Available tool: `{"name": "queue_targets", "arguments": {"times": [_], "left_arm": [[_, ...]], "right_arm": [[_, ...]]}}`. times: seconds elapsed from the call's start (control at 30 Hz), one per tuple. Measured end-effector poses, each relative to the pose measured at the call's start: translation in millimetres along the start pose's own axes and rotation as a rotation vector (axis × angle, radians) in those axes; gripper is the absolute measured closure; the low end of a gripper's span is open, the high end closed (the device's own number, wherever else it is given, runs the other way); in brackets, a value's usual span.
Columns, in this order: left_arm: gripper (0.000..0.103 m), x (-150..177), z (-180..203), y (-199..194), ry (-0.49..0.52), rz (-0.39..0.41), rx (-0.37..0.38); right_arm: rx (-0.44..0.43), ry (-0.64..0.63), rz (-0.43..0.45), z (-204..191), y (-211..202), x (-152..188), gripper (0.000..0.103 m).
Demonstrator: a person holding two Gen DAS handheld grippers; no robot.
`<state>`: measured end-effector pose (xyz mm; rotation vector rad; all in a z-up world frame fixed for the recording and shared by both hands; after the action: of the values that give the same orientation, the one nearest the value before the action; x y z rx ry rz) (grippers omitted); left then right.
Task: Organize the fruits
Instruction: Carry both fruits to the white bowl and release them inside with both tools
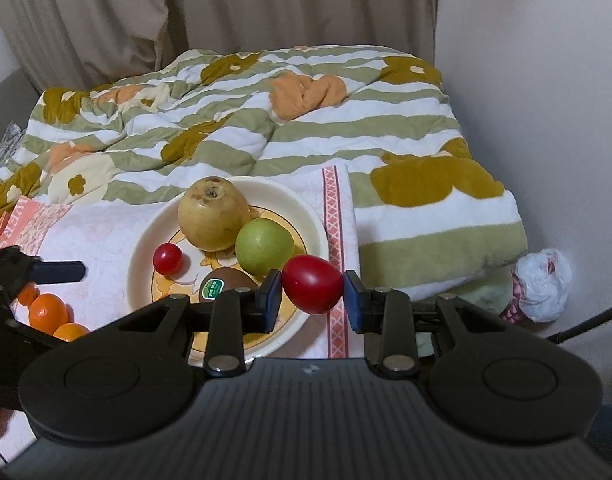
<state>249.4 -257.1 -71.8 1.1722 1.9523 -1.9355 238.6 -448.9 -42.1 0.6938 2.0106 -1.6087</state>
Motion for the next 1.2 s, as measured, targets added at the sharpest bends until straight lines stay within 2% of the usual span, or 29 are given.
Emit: {"name": "queue_targets", "arguments": {"times": [0.13,0.3,0.77,0.87,0.93,0.97,1.07,1.2], "left_arm": [[0.005,4,-19,-16,-0.065,0.018,-0.003],[0.005,8,-35,-33,-0.123,0.031,-0.046],[0.004,36,-50,-73,-0.196,0.068,-0.103],[0.004,42,-50,-78,-0.204,0.068,-0.109],[0.004,46,-50,-82,-0.206,0.070,-0.115],[0.004,48,-49,-85,-0.208,0.072,-0.118],[0.004,54,-50,-91,-0.221,0.078,-0.124],[0.004,62,-49,-101,-0.242,0.095,-0.122]], "right_arm": [[-0.016,-0.034,-0.005,-5,8,-3,0.055],[-0.036,-0.060,-0.019,-12,24,-6,0.055],[-0.058,-0.077,-0.071,-14,55,3,0.054],[-0.065,-0.089,-0.065,-14,53,4,0.041],[-0.061,-0.090,-0.062,-17,49,5,0.009],[-0.051,-0.095,-0.049,-19,45,7,0.003],[-0.035,-0.137,-0.015,-28,31,13,0.000],[-0.022,-0.175,-0.019,-38,17,20,0.000]]}}
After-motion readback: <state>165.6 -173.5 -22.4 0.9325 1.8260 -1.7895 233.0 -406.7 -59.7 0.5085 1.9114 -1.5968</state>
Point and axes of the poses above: each gripper's, at about its wrist camera, not at the fingertips, and y roughly the way its jaws point, z to its right, x to its underside, the point moved 2 cm from there along y, roughly the way its jaws point, and after that the axes turned 7 degrees about -x, right-handed, at the moved point
